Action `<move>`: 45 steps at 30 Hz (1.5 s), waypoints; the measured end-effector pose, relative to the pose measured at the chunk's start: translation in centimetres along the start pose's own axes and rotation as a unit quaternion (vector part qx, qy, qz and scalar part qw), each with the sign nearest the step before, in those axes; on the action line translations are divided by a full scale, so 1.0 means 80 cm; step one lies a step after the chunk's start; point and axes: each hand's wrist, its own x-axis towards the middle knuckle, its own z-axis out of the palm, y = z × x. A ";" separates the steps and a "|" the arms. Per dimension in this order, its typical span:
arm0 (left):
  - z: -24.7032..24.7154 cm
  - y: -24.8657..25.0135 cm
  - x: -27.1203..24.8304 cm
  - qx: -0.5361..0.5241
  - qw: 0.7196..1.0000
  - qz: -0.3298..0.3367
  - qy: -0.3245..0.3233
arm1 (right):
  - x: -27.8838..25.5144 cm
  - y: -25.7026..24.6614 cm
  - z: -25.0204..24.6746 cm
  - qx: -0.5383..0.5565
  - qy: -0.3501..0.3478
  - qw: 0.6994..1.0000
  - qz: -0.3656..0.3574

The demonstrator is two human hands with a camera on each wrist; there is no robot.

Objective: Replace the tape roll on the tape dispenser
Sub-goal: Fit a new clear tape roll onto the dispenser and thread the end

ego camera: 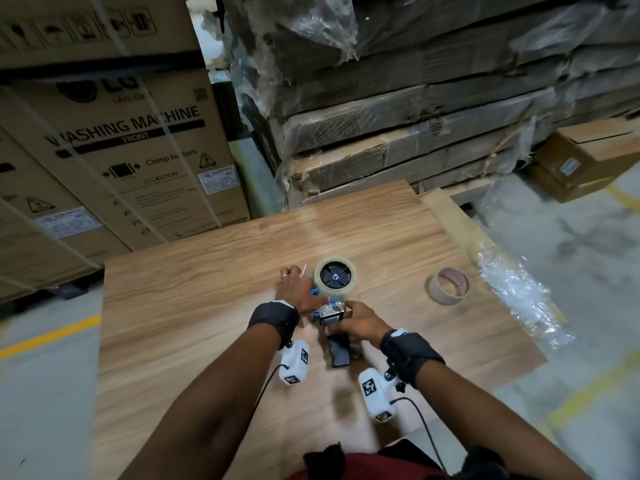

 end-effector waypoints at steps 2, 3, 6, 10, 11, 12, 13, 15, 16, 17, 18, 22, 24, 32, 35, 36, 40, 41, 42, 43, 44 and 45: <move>-0.001 0.008 0.005 0.021 1.000 -0.006 0.001 | -0.001 0.001 0.006 0.005 0.014 1.000 0.007; 0.000 0.011 0.005 0.030 0.999 -0.010 0.008 | -0.003 0.000 0.009 0.000 0.023 1.000 0.012; 0.007 0.017 0.005 0.001 0.999 -0.019 0.038 | -0.004 0.001 0.015 -0.021 0.048 0.998 0.016; 0.016 0.010 0.007 -0.033 0.997 -0.013 0.063 | -0.004 0.000 0.018 -0.035 0.060 0.998 0.012; 0.017 0.008 0.008 -0.035 0.997 -0.009 0.065 | -0.003 -0.001 0.019 -0.040 0.061 0.997 0.014; 0.018 0.007 0.008 -0.037 0.997 -0.004 0.066 | -0.002 -0.002 0.020 -0.042 0.065 0.997 0.013; 0.018 0.006 0.007 -0.036 0.997 -0.001 0.066 | -0.002 -0.003 0.021 -0.047 0.067 0.997 0.015; 0.017 0.006 0.007 -0.027 0.997 0.001 0.067 | -0.002 -0.004 0.026 -0.079 0.075 0.994 0.015; 0.017 0.005 0.007 -0.023 0.997 0.001 0.069 | -0.001 -0.003 0.030 -0.102 0.083 0.991 0.011; 0.017 0.005 0.007 -0.018 0.997 0.001 0.072 | -0.001 -0.002 0.034 -0.120 0.093 0.988 0.009; 0.018 0.004 0.007 -0.012 0.997 0.002 0.077 | -0.001 -0.002 0.038 -0.128 0.103 0.986 0.005; 0.019 -0.003 0.008 0.028 0.993 0.022 0.110 | -0.001 -0.005 0.044 -0.152 0.114 0.982 0.013; 0.017 -0.012 0.007 0.046 0.991 0.025 0.125 | 0.001 -0.006 0.044 -0.152 0.108 0.982 0.022; 0.029 -0.034 -0.005 0.052 0.984 0.060 0.161 | 0.009 -0.005 0.042 -0.140 0.098 0.984 0.046; 0.033 -0.035 -0.008 0.051 0.982 0.061 0.173 | 0.009 -0.003 0.043 -0.134 0.101 0.985 0.043; 0.032 -0.037 -0.009 0.052 0.981 0.064 0.173 | 0.010 -0.004 0.044 -0.132 0.100 0.985 0.044; 0.028 -0.042 -0.022 0.070 0.976 0.113 0.175 | 0.009 -0.005 0.045 -0.130 0.104 0.985 0.040; 0.027 -0.045 -0.026 0.063 0.975 0.115 0.177 | 0.009 -0.006 0.046 -0.129 0.105 0.985 0.040; 0.029 -0.049 -0.028 0.055 0.976 0.114 0.178 | 0.009 -0.006 0.047 -0.129 0.104 0.985 0.039; 0.031 -0.052 -0.030 0.048 0.976 0.116 0.179 | 0.009 -0.007 0.047 -0.129 0.103 0.986 0.039; 0.035 -0.056 -0.030 0.044 0.976 0.124 0.176 | 0.008 -0.008 0.047 -0.128 0.101 0.986 0.040; 0.038 -0.061 -0.029 0.038 0.975 0.137 0.171 | 0.007 -0.008 0.046 -0.127 0.102 0.986 0.041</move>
